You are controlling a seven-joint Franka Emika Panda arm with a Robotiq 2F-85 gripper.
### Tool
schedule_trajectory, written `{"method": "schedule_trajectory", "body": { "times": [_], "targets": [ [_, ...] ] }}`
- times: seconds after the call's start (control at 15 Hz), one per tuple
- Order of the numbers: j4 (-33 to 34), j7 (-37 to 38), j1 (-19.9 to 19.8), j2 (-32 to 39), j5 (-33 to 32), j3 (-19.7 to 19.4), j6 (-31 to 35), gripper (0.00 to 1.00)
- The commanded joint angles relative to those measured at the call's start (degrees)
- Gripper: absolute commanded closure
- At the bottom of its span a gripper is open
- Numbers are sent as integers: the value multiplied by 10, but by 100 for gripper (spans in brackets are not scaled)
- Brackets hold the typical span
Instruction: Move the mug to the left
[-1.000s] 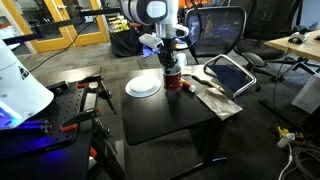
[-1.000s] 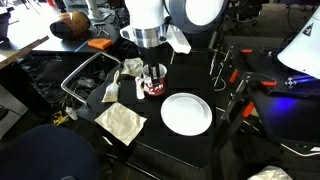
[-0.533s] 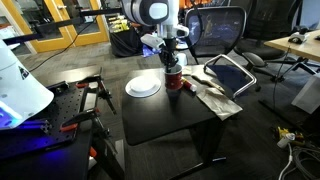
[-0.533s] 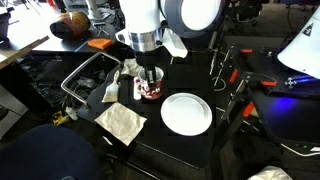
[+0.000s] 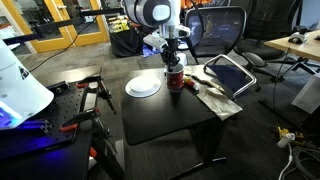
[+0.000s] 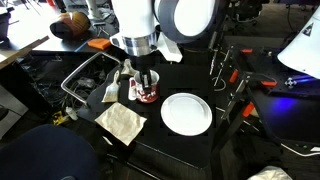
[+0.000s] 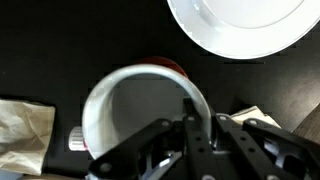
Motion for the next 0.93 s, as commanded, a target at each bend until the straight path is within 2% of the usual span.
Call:
{"method": "schedule_trajectory", "body": {
  "times": [0.0,0.07,0.13,0.2,0.33,0.73,0.87],
  "targets": [
    [11,-4,3,-4,-4,1,-23,98],
    [10,-6,2,-5,-4,2,-22,93],
    [9,-5,3,-5,-4,2,-22,66],
    [9,-4,5,-5,-5,0,-22,64],
    [7,-2,7,-7,-6,0,-20,51],
    [-27,8,12,-48,-7,-6,-13,5],
    [-46,7,9,-71,-6,-3,-14,0]
  ]
}}
